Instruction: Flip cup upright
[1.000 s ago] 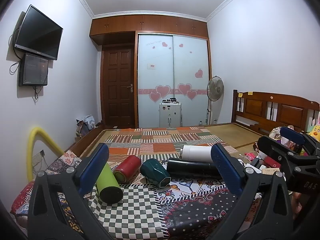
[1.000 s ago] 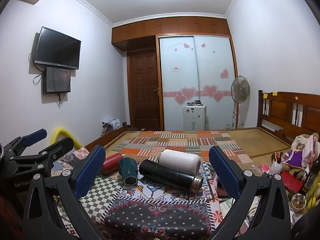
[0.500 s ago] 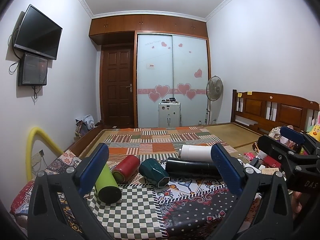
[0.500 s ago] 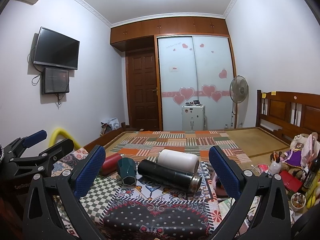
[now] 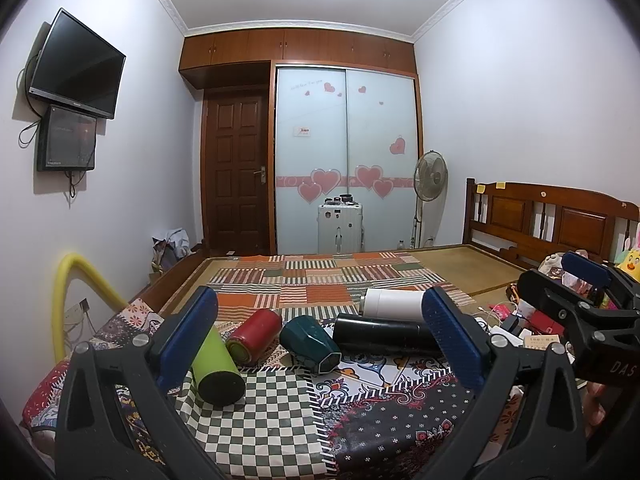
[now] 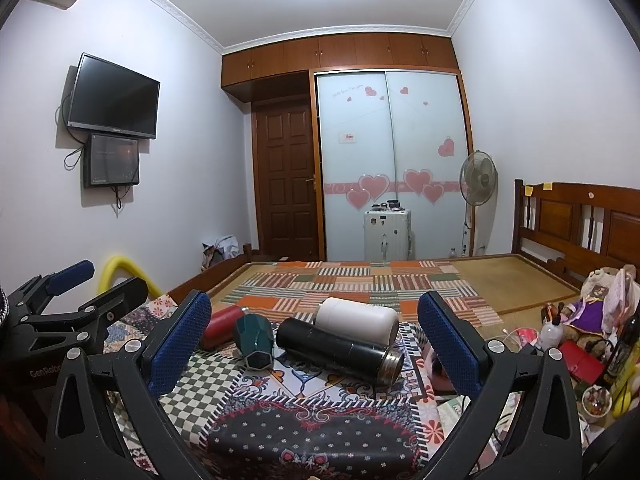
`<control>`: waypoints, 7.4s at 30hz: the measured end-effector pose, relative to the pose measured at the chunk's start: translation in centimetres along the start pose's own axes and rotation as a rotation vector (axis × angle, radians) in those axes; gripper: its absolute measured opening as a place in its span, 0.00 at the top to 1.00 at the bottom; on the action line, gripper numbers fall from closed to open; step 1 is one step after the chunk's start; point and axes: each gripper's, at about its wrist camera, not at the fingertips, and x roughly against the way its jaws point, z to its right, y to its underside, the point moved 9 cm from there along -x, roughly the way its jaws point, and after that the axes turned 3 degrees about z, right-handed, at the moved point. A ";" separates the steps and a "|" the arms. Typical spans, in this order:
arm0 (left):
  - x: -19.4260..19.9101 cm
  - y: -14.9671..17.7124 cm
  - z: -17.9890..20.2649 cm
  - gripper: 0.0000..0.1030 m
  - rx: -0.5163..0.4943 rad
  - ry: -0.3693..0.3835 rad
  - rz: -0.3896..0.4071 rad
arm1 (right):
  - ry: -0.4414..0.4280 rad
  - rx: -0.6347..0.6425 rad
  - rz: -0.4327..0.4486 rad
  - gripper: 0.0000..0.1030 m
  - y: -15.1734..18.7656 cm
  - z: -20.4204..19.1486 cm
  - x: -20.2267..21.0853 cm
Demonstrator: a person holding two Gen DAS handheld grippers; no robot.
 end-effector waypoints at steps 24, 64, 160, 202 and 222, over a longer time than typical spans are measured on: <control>0.2 -0.2 -0.1 0.00 0.007 0.001 -0.001 | -0.001 0.000 -0.001 0.00 0.0 -0.1 -0.1; -29.1 14.8 -11.4 0.33 -0.107 0.095 -0.878 | 0.022 -0.031 -0.202 0.00 7.4 3.6 -11.4; -9.0 8.9 -1.4 0.33 -0.173 0.148 -0.581 | -0.003 0.042 -0.249 0.00 6.1 0.7 -6.5; -7.5 12.0 -9.8 0.32 -0.022 -0.008 -0.418 | -0.223 0.069 -0.889 0.07 16.4 -8.4 -15.6; -8.5 12.0 -7.0 0.32 -0.054 0.023 -0.433 | -0.217 0.021 -0.987 0.17 16.7 -3.3 -13.9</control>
